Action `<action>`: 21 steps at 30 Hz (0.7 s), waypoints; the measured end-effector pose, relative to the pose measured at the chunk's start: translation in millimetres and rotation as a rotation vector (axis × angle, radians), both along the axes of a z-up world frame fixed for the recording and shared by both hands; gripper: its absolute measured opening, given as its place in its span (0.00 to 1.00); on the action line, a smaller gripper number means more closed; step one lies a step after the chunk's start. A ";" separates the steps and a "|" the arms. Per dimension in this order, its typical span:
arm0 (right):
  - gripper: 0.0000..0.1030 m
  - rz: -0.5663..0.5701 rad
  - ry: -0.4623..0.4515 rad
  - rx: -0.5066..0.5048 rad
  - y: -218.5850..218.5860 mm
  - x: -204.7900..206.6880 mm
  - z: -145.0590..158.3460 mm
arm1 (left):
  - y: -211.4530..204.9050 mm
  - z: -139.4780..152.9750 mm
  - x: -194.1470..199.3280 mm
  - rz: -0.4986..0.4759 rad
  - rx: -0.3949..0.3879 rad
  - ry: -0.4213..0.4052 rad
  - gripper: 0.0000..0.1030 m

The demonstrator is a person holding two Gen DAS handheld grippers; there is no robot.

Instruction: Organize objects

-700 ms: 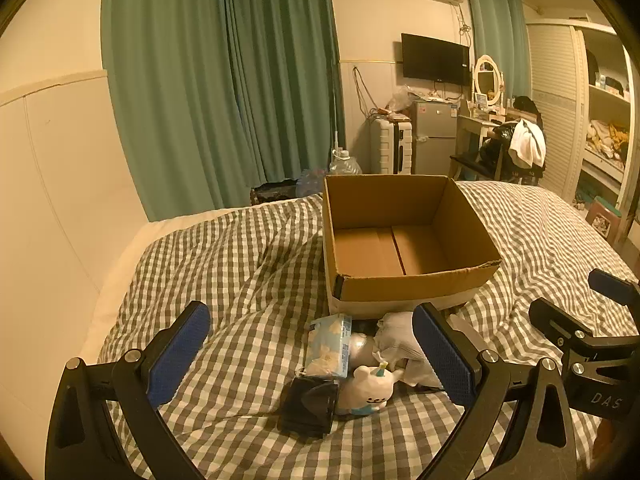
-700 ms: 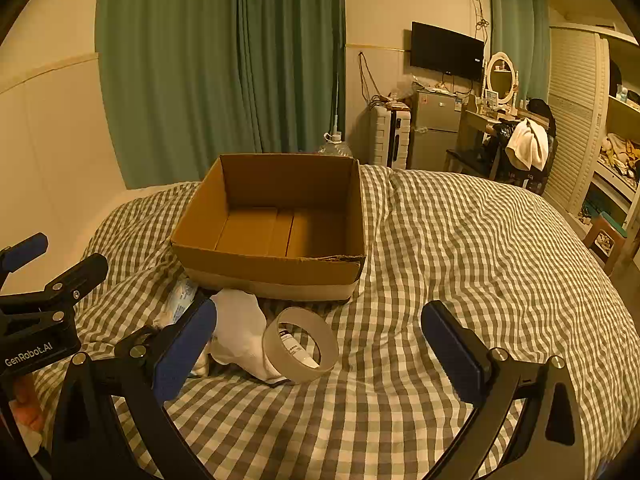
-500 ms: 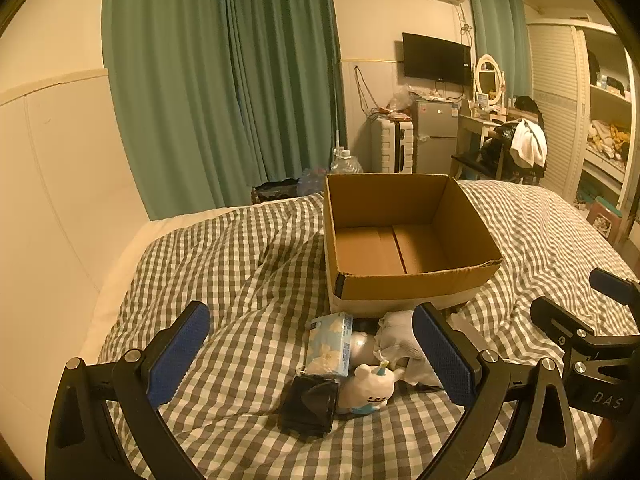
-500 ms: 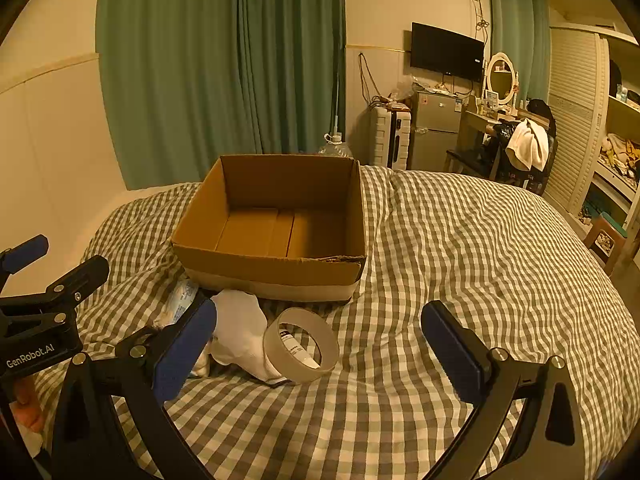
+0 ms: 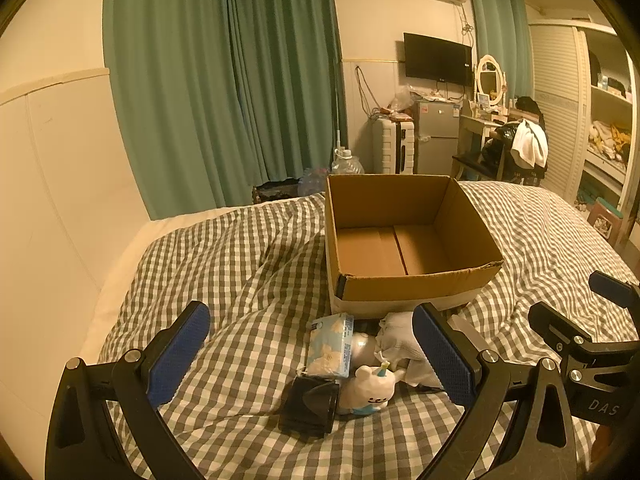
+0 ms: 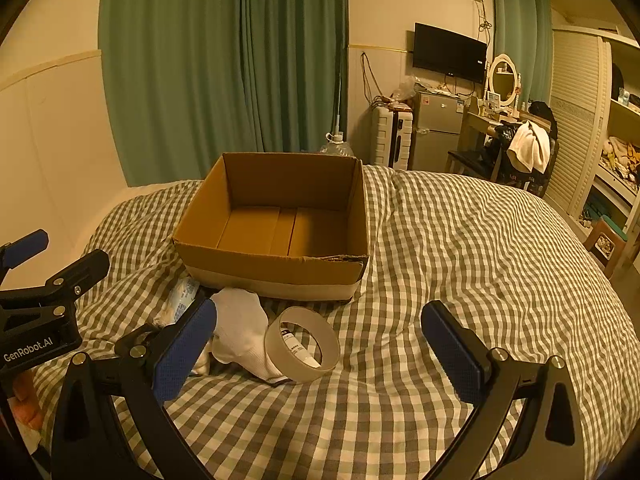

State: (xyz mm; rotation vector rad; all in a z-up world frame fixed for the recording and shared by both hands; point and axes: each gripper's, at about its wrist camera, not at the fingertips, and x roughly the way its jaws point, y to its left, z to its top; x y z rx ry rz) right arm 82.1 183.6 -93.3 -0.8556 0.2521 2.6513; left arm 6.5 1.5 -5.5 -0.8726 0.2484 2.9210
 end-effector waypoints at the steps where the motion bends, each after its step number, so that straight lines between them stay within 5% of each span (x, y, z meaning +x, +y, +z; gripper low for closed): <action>1: 1.00 0.000 0.000 0.000 -0.1 -0.1 0.0 | -0.1 0.0 -0.2 -0.001 -0.002 -0.003 1.00; 21: 1.00 -0.002 -0.005 -0.001 0.2 0.3 -2.8 | 2.7 -1.2 -3.8 -0.009 -0.014 -0.029 1.00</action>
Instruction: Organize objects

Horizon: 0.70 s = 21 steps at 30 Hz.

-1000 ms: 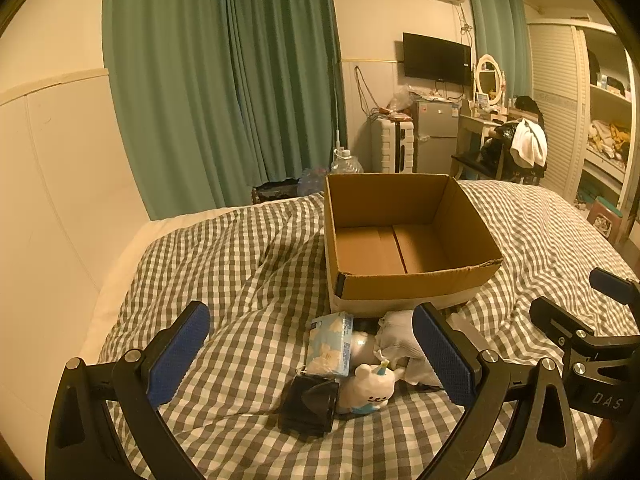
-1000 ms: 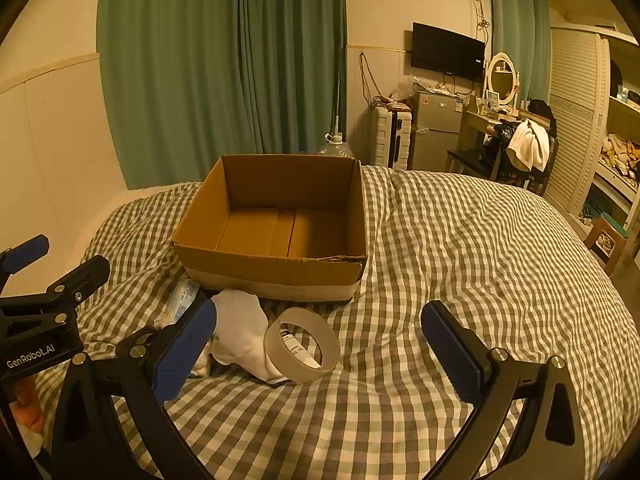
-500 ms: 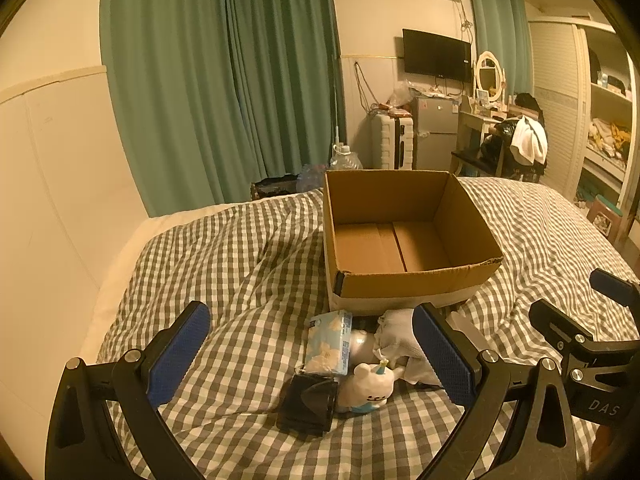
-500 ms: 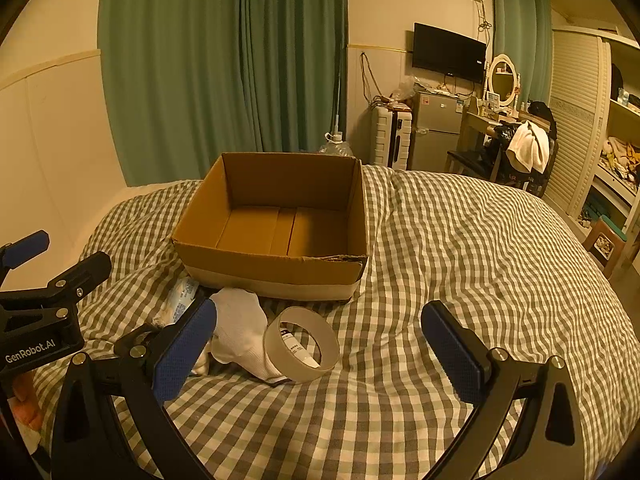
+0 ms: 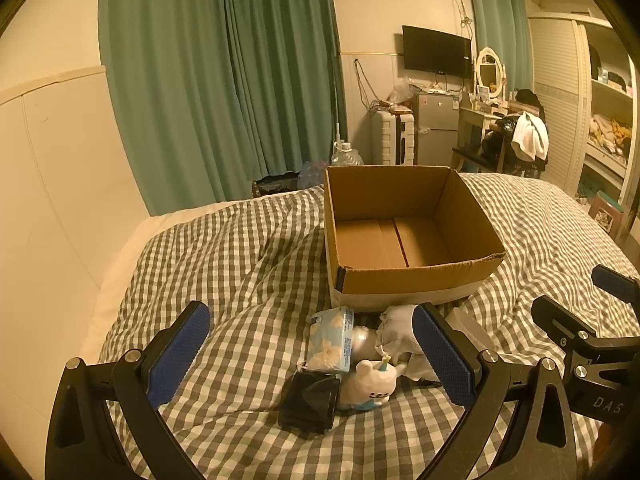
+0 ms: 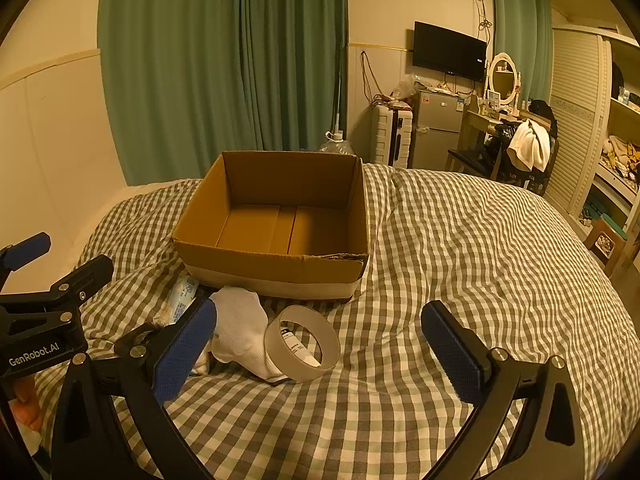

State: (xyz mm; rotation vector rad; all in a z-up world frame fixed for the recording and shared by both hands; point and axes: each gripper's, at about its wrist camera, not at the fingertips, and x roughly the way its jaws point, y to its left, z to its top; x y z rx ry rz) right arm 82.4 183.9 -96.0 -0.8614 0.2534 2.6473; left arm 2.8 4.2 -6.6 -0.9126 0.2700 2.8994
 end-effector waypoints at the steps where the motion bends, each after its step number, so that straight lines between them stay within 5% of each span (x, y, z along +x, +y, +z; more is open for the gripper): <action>1: 1.00 0.000 0.000 0.000 0.0 0.0 0.1 | -0.1 -0.3 -0.1 -0.001 0.001 -0.003 1.00; 17: 0.99 0.023 -0.019 0.023 -9.4 -9.3 -1.0 | -6.2 -3.2 -4.1 -0.007 0.006 -0.029 1.00; 21: 0.98 0.043 -0.028 0.027 -11.4 -14.1 2.0 | -9.2 0.1 -6.0 -0.090 -0.007 -0.019 1.00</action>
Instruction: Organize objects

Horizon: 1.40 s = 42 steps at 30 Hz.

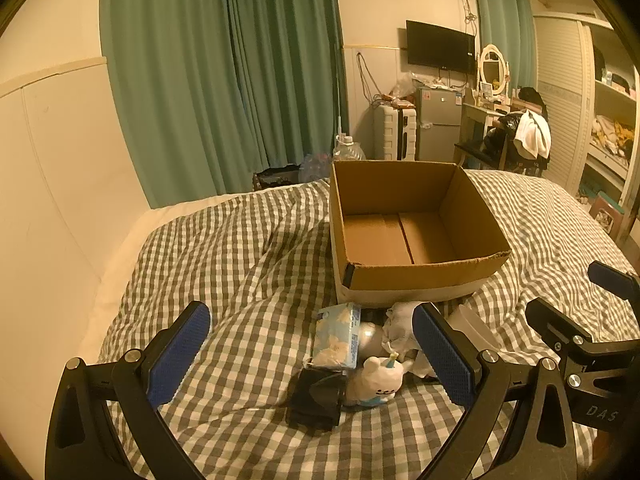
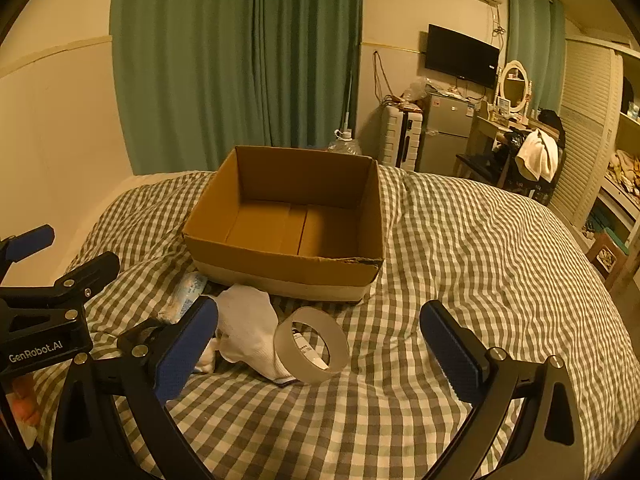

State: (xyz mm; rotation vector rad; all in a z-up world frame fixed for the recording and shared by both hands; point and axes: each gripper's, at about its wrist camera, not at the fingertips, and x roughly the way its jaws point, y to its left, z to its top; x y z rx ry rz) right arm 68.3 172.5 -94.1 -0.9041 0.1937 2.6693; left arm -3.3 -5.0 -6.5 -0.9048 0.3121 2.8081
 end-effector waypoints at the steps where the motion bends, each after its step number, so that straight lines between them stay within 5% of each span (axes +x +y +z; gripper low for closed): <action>1: 0.98 0.008 -0.001 -0.006 0.1 -0.9 1.2 | -1.2 1.2 -0.6 -0.003 0.002 0.001 1.00; 28: 0.99 0.041 -0.010 0.077 -2.4 -4.7 44.8 | -5.3 26.6 -7.3 -0.155 0.000 0.035 1.00; 42: 0.99 0.062 -0.081 0.032 9.2 -17.3 17.2 | -16.1 -3.1 -32.7 -0.119 -0.014 -0.072 1.00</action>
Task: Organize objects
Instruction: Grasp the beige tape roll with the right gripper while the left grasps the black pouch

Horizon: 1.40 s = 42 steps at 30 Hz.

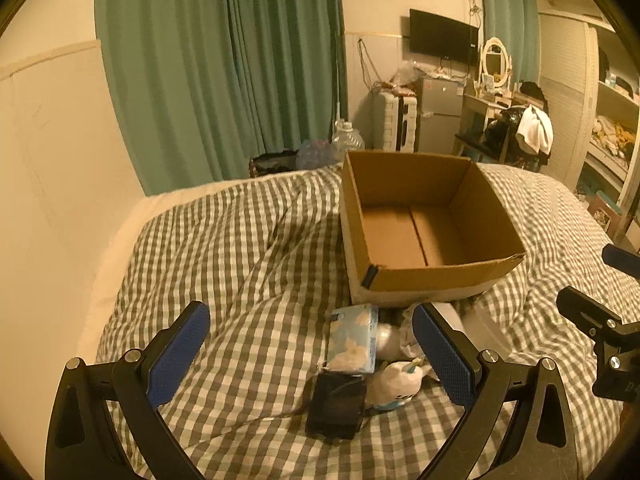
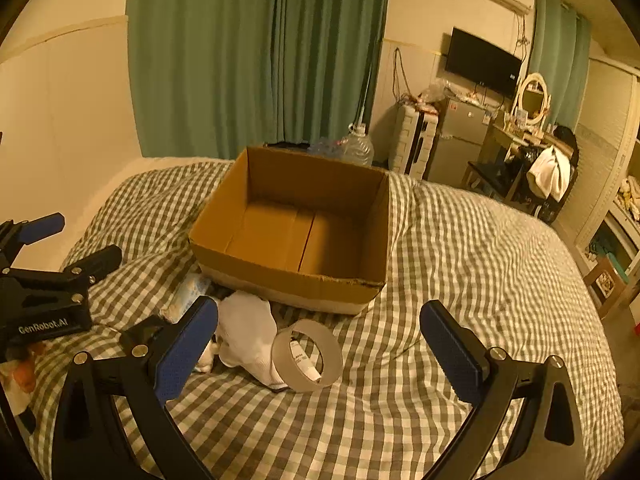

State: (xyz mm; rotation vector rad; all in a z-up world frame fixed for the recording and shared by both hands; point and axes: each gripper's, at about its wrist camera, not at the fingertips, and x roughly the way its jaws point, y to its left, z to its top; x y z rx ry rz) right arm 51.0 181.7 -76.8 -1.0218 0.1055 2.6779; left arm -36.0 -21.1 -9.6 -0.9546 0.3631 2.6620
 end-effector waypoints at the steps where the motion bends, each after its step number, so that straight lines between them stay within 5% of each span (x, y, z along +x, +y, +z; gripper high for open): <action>1: 0.99 0.000 -0.009 -0.009 2.0 -1.6 -4.0 | -1.6 -2.8 -3.1 0.002 0.002 -0.014 1.00; 20: 0.99 -0.006 -0.310 -0.247 45.5 -56.6 -117.7 | 5.1 -98.4 -35.3 -0.050 -0.123 -0.314 1.00; 26: 0.95 -0.013 -0.325 -0.338 59.2 -72.1 -135.9 | 7.3 -120.6 -38.9 -0.059 -0.170 -0.374 0.98; 32: 0.95 0.002 -0.354 -0.438 63.8 -76.0 -154.6 | 9.9 -134.4 -41.6 -0.085 -0.172 -0.426 0.78; 36: 0.94 0.010 -0.395 -0.469 61.1 -78.5 -166.8 | 13.6 -141.8 -39.6 -0.113 -0.179 -0.454 0.47; 42: 0.77 0.032 -0.372 -0.483 55.9 -72.0 -162.3 | 16.9 -144.2 -36.7 -0.121 -0.175 -0.441 0.46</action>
